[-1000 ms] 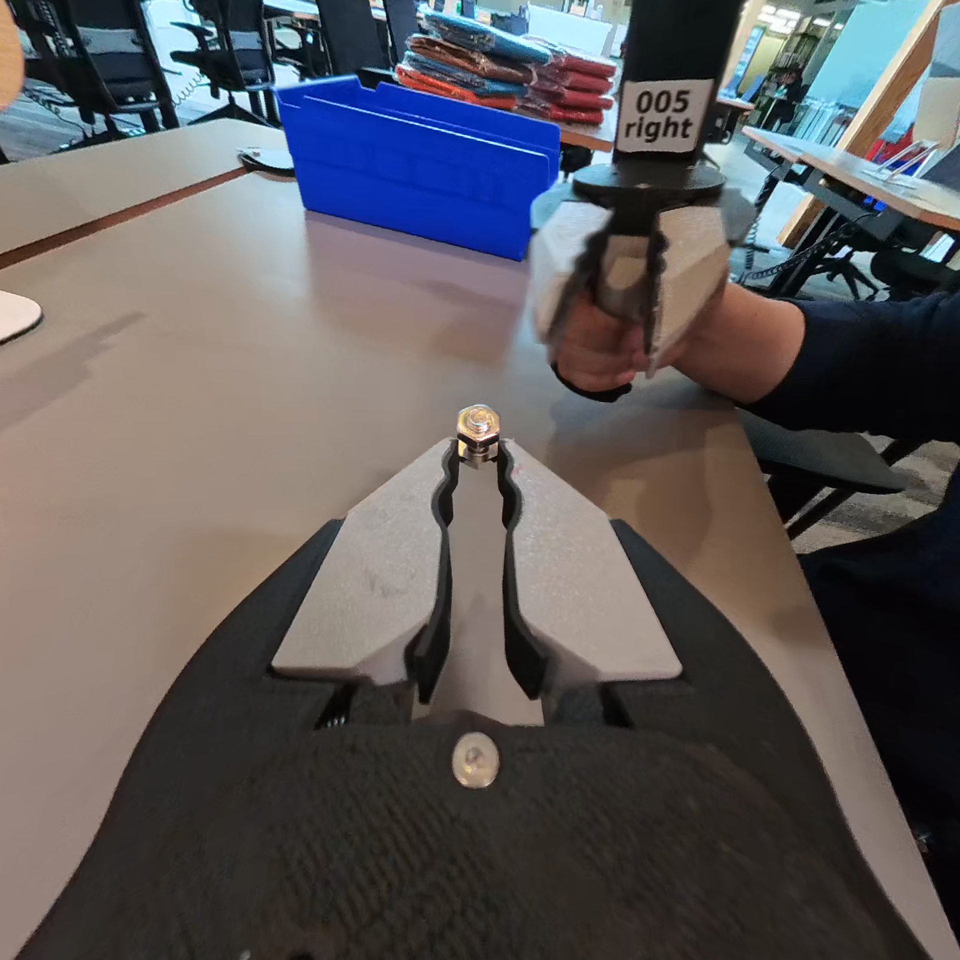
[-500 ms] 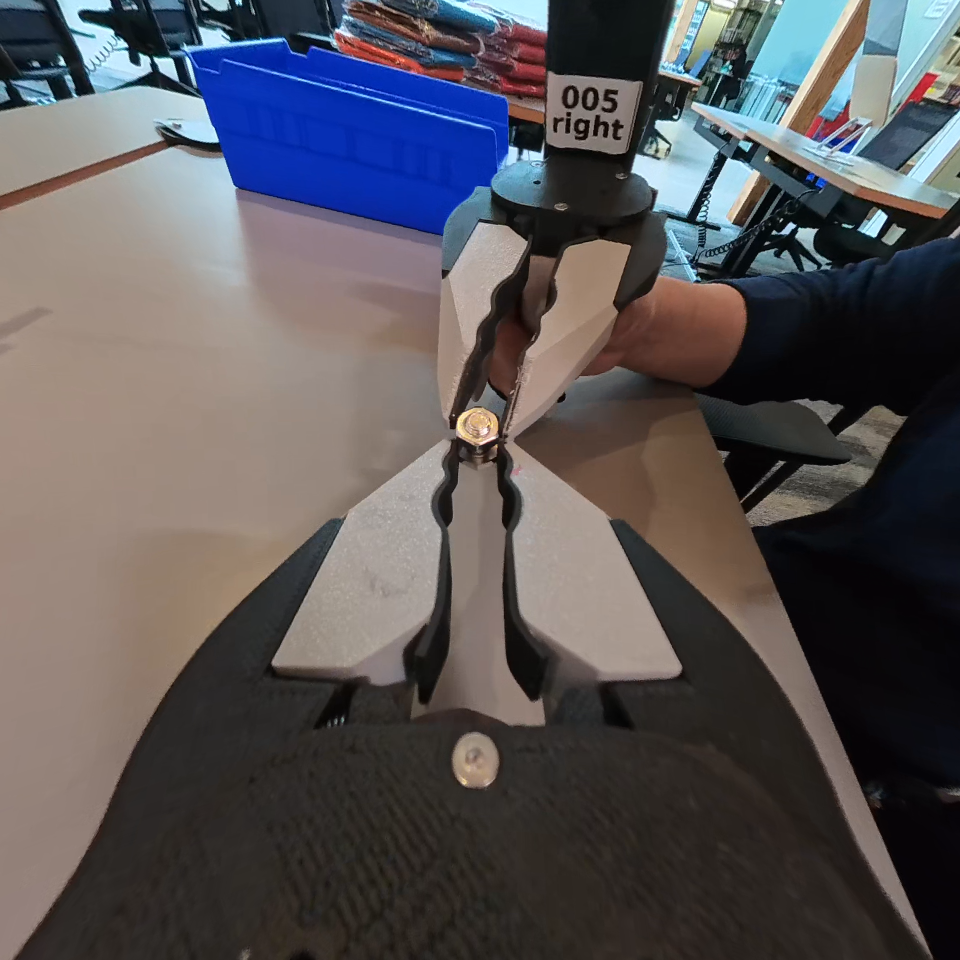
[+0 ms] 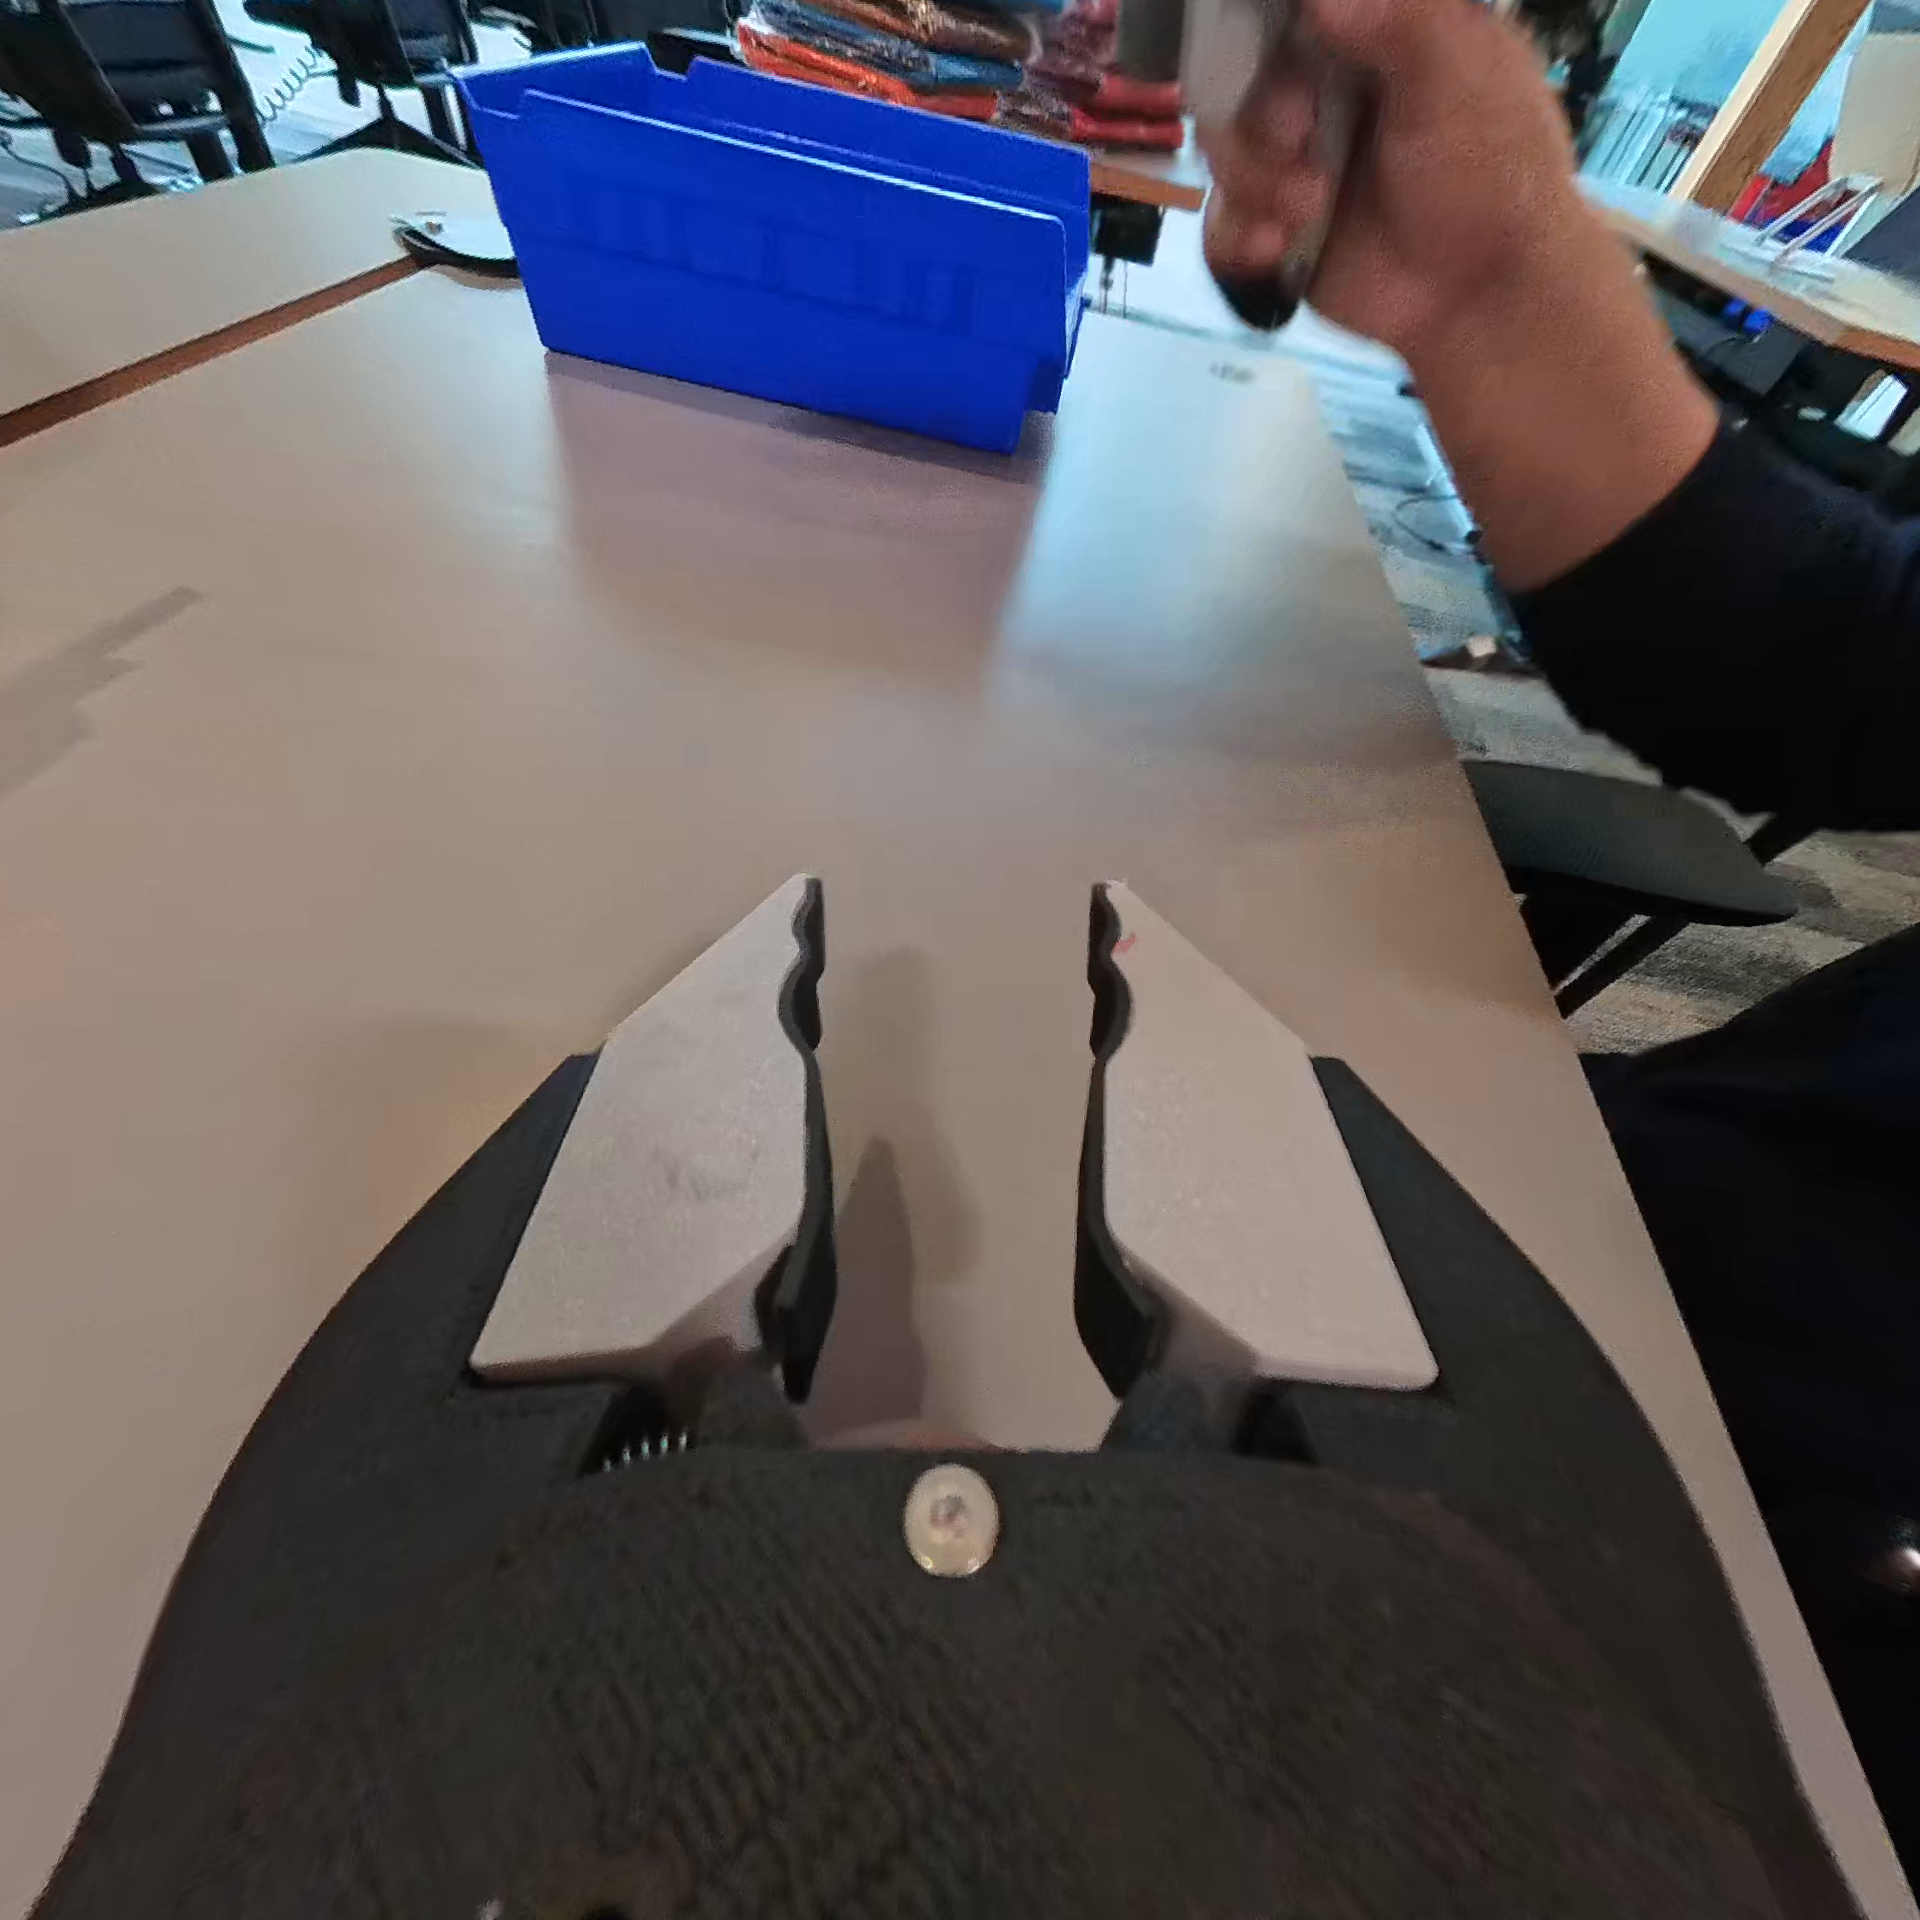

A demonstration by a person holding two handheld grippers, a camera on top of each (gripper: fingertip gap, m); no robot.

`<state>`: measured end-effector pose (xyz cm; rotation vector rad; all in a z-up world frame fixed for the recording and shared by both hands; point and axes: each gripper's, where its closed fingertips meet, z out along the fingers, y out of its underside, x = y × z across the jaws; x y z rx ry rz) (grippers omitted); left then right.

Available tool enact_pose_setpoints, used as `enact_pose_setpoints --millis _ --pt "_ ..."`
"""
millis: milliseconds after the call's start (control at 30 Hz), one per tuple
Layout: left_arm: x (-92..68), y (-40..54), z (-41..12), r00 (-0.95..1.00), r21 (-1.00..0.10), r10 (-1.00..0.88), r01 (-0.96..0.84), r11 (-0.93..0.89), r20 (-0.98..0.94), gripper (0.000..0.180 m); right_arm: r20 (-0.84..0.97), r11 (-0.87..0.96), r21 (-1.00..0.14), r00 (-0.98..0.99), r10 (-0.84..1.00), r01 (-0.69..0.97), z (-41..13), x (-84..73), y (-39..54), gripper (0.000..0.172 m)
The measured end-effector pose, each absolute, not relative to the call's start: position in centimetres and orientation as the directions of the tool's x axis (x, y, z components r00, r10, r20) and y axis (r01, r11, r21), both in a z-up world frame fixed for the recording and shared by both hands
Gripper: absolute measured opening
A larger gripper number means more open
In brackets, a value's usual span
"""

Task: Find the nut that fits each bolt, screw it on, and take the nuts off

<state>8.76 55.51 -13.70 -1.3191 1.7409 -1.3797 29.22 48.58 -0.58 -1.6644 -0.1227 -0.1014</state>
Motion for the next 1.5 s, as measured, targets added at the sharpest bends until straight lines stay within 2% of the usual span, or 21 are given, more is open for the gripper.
enact_pose_setpoints --millis 67,100,200,267,367,433,467,533,667,733,800,833,900,933,1033,1100,1200,1267,1333,1433,1500 --pt "8.8 55.6 -13.9 -0.360 -0.934 -0.925 -0.358 0.019 0.119 0.054 0.288 -0.276 -0.935 0.930 -0.230 0.221 0.1 38.4 44.8 0.011" --pt "8.8 55.7 -14.1 -0.354 -0.931 -0.930 -0.362 0.035 0.102 0.058 0.336 -0.380 -0.901 0.889 -0.312 0.207 -0.4 42.8 43.1 0.011" --pt "8.9 55.7 -14.7 -0.352 -0.922 -0.933 -0.382 0.064 0.080 0.060 0.290 -0.589 -0.808 0.876 -0.386 0.008 -5.3 51.6 40.3 0.012" --pt "9.1 55.6 -14.9 -0.352 -0.918 -0.933 -0.389 0.075 0.073 0.063 0.296 -0.683 -0.728 0.872 -0.390 -0.058 -9.4 54.6 39.6 0.012" --pt "9.4 55.5 -15.1 -0.335 -0.912 -0.940 -0.403 0.074 0.071 0.066 0.280 -0.778 -0.610 0.878 -0.388 -0.150 -14.9 56.8 39.1 0.012" --pt "9.3 55.3 -15.4 -0.329 -0.901 -0.941 -0.429 0.067 0.086 0.069 0.295 -0.783 -0.600 0.865 -0.405 -0.162 -16.1 57.7 39.0 0.007" --pt "9.2 55.2 -15.7 -0.320 -0.894 -0.943 -0.443 0.061 0.094 0.070 0.298 -0.773 -0.613 0.858 -0.418 -0.163 -15.9 57.8 38.9 0.011" --pt "8.8 54.8 -15.8 -0.305 -0.888 -0.945 -0.459 0.035 0.121 0.072 0.298 -0.727 -0.669 0.840 -0.453 -0.155 -13.9 57.2 39.1 0.035" --pt "7.5 54.1 -16.1 -0.262 -0.883 -0.961 -0.468 0.044 0.091 0.076 0.235 -0.505 -0.861 0.929 -0.286 0.062 -6.4 47.2 43.1 0.039" --pt "6.8 53.8 -16.3 -0.234 -0.875 -0.970 -0.481 0.056 0.067 0.082 0.233 -0.379 -0.910 0.963 -0.136 0.167 -3.6 39.7 45.3 0.045" --pt "6.0 53.7 -16.2 -0.209 -0.876 -0.976 -0.480 0.045 0.065 0.082 0.186 -0.260 -0.945 0.980 0.064 0.197 -2.6 31.6 47.5 0.049" --pt "5.5 53.7 -16.1 -0.198 -0.877 -0.977 -0.479 0.030 0.075 0.081 0.159 -0.244 -0.950 0.975 0.155 0.194 -3.2 28.2 48.6 0.051" --pt "4.2 53.9 -15.4 -0.176 -0.880 -0.978 -0.475 -0.016 0.113 0.081 0.125 -0.262 -0.944 0.950 0.287 0.203 -5.6 23.0 50.8 0.067" --pt "3.4 54.3 -14.7 -0.161 -0.882 -0.979 -0.469 -0.039 0.129 0.081 0.111 -0.282 -0.936 0.936 0.334 0.212 -7.2 21.1 51.7 0.067" --pt "-0.4 57.1 -11.1 -0.083 -0.897 -0.992 -0.439 -0.053 0.099 0.081 0.148 -0.329 -0.904 0.921 0.361 0.274 -11.3 19.6 54.4 0.070" --pt "-4.0 60.7 -8.3 0.018 -0.892 -0.999 -0.451 -0.042 0.038 0.083 0.177 -0.317 -0.902 0.920 0.349 0.294 -12.3 19.7 55.3 0.067" --pt "-10.4 68.3 -6.1 0.198 -0.809 -0.977 -0.586 -0.050 -0.083 0.083 0.151 -0.314 -0.908 0.914 0.376 0.279 -12.7 19.9 55.6 0.064" --pt "-14.8 74.1 -6.0 0.285 -0.706 -0.943 -0.703 -0.083 -0.174 0.074 0.137 -0.300 -0.918 0.919 0.371 0.258 -12.7 20.7 55.7 0.059" --pt "-17.8 78.9 -6.6 0.339 -0.607 -0.924 -0.777 -0.167 -0.179 0.069 0.087 -0.303 -0.928 0.918 0.387 0.216 -12.9 20.9 55.6 0.056" --pt "-19.5 82.0 -9.4 0.268 -0.439 -0.959 -0.875 -0.203 -0.090 0.050 0.030 -0.315 -0.935 0.921 0.389 0.163 -12.8 21.2 55.2 0.056" --pt "-20.4 83.2 -12.1 0.245 -0.284 -0.967 -0.934 -0.218 -0.066 0.058 0.035 -0.300 -0.940 0.919 0.392 0.164 -12.5 21.1 55.1 0.055"
